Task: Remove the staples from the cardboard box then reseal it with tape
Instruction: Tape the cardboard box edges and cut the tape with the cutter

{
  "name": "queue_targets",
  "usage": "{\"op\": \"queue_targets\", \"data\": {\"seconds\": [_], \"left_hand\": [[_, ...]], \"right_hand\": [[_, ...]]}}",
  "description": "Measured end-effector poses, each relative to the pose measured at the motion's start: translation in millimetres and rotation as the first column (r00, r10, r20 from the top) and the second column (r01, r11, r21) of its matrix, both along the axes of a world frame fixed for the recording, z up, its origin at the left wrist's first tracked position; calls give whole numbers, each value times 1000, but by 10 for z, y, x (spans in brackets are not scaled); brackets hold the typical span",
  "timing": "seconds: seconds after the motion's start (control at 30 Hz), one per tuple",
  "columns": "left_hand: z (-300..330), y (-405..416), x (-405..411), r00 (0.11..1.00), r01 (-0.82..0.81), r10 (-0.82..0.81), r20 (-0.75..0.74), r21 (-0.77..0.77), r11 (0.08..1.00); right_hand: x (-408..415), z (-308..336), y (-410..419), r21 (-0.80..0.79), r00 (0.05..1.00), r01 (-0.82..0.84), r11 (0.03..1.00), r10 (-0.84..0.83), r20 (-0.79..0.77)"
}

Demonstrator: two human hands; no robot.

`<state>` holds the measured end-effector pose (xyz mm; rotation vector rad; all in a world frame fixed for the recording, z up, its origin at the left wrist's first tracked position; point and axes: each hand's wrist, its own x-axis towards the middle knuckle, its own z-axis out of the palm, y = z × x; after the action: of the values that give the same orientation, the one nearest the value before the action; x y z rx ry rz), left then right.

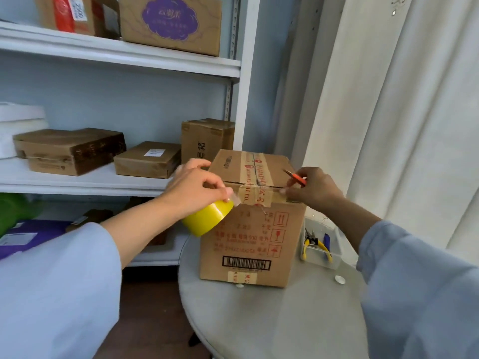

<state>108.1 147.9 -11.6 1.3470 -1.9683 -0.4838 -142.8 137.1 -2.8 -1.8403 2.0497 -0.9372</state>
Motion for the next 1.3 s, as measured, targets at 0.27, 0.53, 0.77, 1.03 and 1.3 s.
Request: {"op": "queue_targets", "data": {"seconds": [0.27, 0.53, 0.77, 1.03, 1.3], "left_hand": [[-97, 30, -121, 987, 136, -140, 74, 51, 989], [-22, 56, -144, 971, 235, -238, 31, 81, 969], [-10, 88, -199, 890, 383, -310, -334, 180, 906], [-28, 96, -405, 849, 230, -91, -520, 210, 950], [-43, 209, -618, 872, 303, -138, -469, 295, 906]], "right_hand": [[237, 14, -25, -90, 999, 21, 996, -18, 34], [450, -135, -39, -207, 987, 155, 966, -143, 73], [287, 7, 14, -201, 990, 95, 975, -72, 122], [386, -44, 60, -220, 922, -29, 975, 111, 370], [346, 221, 338, 3, 933, -197, 980, 186, 309]]}}
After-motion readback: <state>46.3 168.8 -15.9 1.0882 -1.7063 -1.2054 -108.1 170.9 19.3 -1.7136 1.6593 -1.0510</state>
